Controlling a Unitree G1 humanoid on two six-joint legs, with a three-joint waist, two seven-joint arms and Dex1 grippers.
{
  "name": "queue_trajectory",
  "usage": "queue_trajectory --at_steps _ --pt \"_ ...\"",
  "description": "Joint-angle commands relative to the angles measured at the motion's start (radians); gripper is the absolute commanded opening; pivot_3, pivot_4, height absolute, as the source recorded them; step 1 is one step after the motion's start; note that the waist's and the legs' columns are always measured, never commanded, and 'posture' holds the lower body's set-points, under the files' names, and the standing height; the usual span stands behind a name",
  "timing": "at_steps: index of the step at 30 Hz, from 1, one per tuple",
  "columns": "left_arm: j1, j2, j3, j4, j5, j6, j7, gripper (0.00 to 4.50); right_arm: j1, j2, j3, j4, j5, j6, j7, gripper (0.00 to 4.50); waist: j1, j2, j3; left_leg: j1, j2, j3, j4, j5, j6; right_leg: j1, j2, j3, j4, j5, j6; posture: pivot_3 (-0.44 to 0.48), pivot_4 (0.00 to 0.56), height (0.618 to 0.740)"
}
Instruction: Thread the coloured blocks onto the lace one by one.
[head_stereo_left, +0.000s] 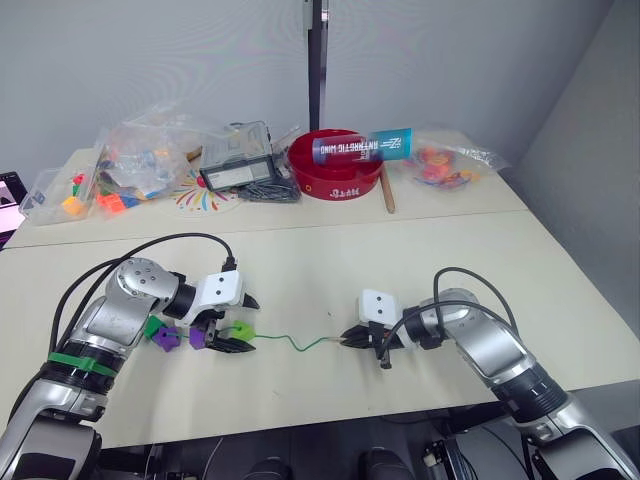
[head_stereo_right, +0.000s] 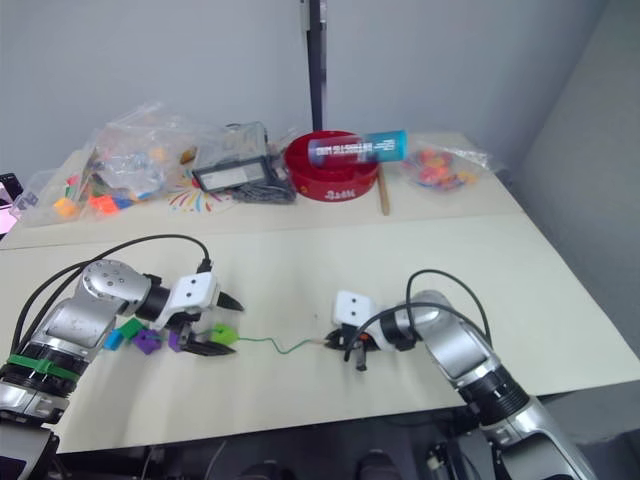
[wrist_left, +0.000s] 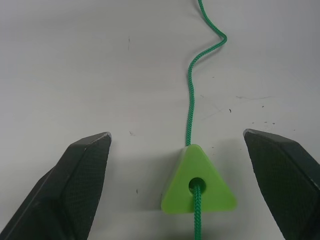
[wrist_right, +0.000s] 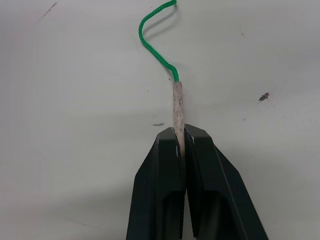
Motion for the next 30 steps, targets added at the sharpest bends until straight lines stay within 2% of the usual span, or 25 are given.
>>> queue_trajectory --at_steps 1,8,10,18,22,30 --pt "-0.004 0.002 0.01 -0.014 -0.003 0.007 0.013 3.9 -0.004 -0.001 -0.001 -0.011 -0.002 0.01 -0.003 0.0 0.0 0.0 0.0 0.0 0.0 0.0 0.0 0.0 0.0 0.0 0.0 0.0 0.0 0.0 0.0 0.0 0.15 0.74" --pt "0.004 0.012 -0.006 -0.017 0.02 -0.01 0.014 1.58 -0.002 0.0 -0.002 -0.017 0.002 0.014 -0.003 0.0 0.0 0.0 0.0 0.0 0.0 0.0 0.0 0.0 0.0 0.0 0.0 0.0 0.0 0.0 0.0 0.0 0.15 0.74" --pt "0.013 0.014 -0.011 -0.011 0.028 -0.02 0.017 1.15 -0.001 0.001 -0.003 -0.018 0.002 0.015 -0.004 0.0 0.0 0.0 0.0 0.0 0.0 0.0 0.0 0.0 0.0 0.0 0.0 0.0 0.0 0.0 0.0 0.0 0.15 0.74" --pt "0.024 0.013 0.014 0.01 0.017 -0.041 0.042 1.15 0.0 -0.001 -0.005 -0.017 0.001 0.012 -0.006 0.0 0.0 0.0 0.0 0.0 0.0 0.0 0.0 0.0 0.0 0.001 0.0 0.0 0.0 0.0 0.0 0.0 0.15 0.74" --pt "0.049 0.012 0.093 0.034 -0.041 -0.04 0.077 1.15 0.0 0.0 -0.006 -0.015 0.001 0.009 -0.008 0.0 0.0 0.0 0.0 0.0 0.0 0.0 0.0 0.0 0.0 0.0 0.0 0.0 0.0 0.0 0.0 0.0 0.15 0.74" --pt "0.153 0.075 0.143 0.011 -0.08 -0.034 0.054 1.15 -0.005 0.006 -0.002 -0.003 -0.003 0.003 -0.009 0.0 -0.003 0.0 0.0 0.0 0.0 0.0 0.0 0.0 0.0 0.0 0.0 0.0 0.0 0.0 0.0 0.0 0.15 0.74"
